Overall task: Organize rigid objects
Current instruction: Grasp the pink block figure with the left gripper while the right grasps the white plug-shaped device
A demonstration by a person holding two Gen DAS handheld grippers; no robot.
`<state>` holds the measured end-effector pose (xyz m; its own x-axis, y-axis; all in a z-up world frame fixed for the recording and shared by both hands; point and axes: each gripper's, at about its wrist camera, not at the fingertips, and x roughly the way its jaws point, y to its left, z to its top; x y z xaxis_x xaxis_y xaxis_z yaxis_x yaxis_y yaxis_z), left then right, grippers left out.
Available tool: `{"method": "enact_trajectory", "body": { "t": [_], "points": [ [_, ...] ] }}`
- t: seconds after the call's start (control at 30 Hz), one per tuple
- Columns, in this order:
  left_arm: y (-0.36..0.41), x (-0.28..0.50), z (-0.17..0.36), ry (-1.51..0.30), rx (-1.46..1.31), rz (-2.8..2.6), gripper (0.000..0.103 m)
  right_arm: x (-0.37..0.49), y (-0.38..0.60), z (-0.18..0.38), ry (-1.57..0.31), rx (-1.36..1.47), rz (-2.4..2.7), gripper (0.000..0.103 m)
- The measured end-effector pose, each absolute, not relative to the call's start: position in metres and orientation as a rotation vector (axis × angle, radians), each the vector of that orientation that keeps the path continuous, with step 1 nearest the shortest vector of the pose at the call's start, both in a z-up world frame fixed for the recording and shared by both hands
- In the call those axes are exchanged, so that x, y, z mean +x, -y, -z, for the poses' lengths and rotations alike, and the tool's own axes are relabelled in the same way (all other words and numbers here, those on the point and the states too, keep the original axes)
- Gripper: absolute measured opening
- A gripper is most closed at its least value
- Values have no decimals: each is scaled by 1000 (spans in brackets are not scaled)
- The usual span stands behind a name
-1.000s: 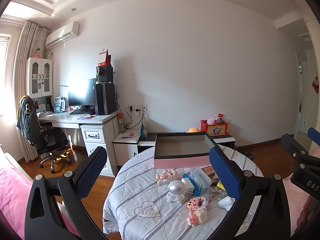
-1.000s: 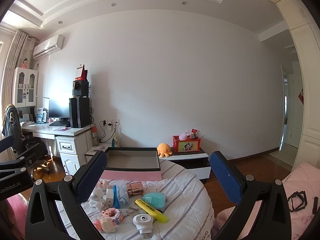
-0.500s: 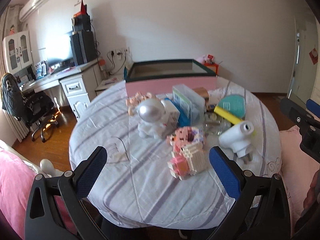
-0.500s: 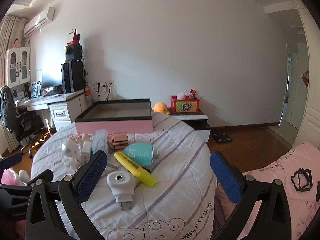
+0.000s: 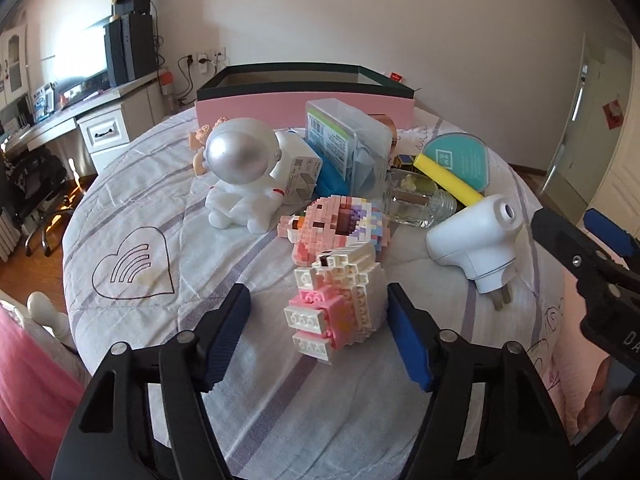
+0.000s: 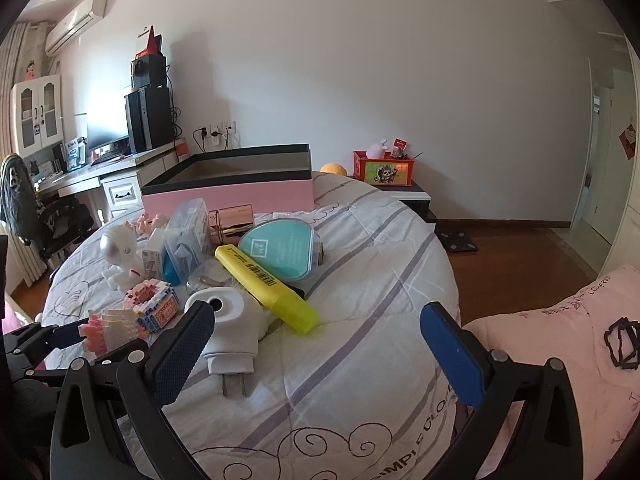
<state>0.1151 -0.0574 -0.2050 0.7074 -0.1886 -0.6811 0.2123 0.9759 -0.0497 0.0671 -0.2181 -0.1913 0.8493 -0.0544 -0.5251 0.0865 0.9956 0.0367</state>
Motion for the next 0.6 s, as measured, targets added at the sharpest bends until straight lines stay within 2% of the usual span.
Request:
{"method": "enact_trajectory", "body": {
  "t": [0.03,0.27,0.37,0.4,0.5,0.6],
  "points": [
    [57,113,203,-739,33,235,45,69,215,193,-557,56,68,103],
    [41,110,199,-733,17,262,44,85,193,205,-606,23,-1,102],
    [27,110,199,-739,-8,268,45,95,185,213,-637,15,-31,84],
    [22,110,200,-738,-11,271,44,100,183,216,-654,23,-54,73],
    [19,112,199,-737,-10,275,44,106,179,222,-684,39,-100,56],
    [20,113,196,-727,4,271,44,105,177,221,-674,31,-112,56]
  ]
}}
